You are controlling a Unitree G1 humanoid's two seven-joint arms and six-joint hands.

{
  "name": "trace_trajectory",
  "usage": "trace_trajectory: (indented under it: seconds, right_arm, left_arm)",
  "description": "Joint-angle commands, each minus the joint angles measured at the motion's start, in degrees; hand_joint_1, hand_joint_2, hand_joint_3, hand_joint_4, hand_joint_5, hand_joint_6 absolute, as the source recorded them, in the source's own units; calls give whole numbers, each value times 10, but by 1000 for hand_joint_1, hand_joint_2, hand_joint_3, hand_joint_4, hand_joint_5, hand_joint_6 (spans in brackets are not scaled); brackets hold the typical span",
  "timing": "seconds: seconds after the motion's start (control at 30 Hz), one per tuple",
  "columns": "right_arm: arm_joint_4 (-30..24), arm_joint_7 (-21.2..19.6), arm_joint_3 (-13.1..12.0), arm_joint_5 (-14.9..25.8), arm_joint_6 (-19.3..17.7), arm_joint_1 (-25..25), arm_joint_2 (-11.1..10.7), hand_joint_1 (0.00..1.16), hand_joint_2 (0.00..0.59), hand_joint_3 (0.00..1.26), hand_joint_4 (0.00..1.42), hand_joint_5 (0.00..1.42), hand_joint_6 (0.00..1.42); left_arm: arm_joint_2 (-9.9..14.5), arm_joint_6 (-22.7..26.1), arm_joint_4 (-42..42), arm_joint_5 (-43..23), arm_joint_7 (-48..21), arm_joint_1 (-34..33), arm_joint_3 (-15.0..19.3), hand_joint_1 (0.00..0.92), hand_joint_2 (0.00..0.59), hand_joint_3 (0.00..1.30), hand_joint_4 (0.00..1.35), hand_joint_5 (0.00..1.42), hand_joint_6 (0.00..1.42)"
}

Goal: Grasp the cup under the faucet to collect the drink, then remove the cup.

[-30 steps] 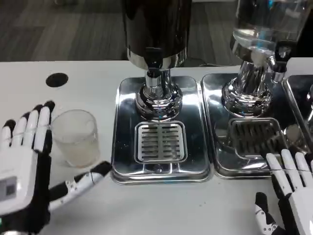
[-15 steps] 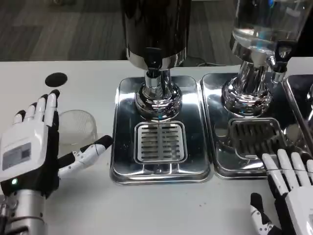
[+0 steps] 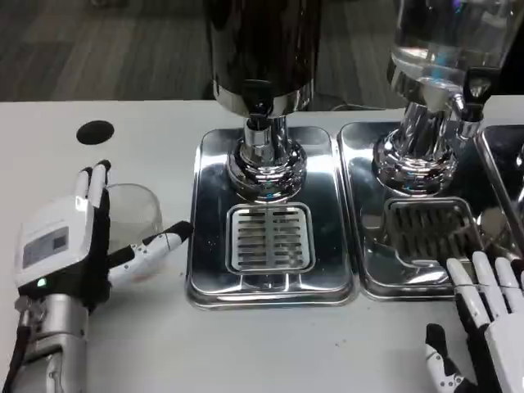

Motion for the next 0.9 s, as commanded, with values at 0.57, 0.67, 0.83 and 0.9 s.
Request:
trace_trajectory:
  seconds: [0.57, 0.67, 0.83, 0.9]
  right_arm:
    - [22, 5, 5, 12, -6, -20, 1, 326, 490, 96, 0, 0, 15]
    - [27, 4, 6, 14, -8, -24, 2, 325, 490, 100, 0, 0, 16]
    - [37, 0, 7, 18, -12, -26, 3, 323, 490, 103, 0, 0, 17]
    - [39, -1, 7, 20, -14, -26, 3, 322, 490, 104, 0, 0, 17]
  left_arm:
    - [6, 25, -4, 3, 9, -2, -9, 134, 53, 317, 274, 547, 727]
    - [8, 36, -12, 5, 3, -1, -13, 160, 60, 324, 298, 605, 870]
    - [10, 53, -33, 21, 10, 8, -26, 50, 11, 262, 159, 467, 674]
    - [11, 59, -42, 26, 14, 12, -29, 4, 8, 237, 107, 413, 616]
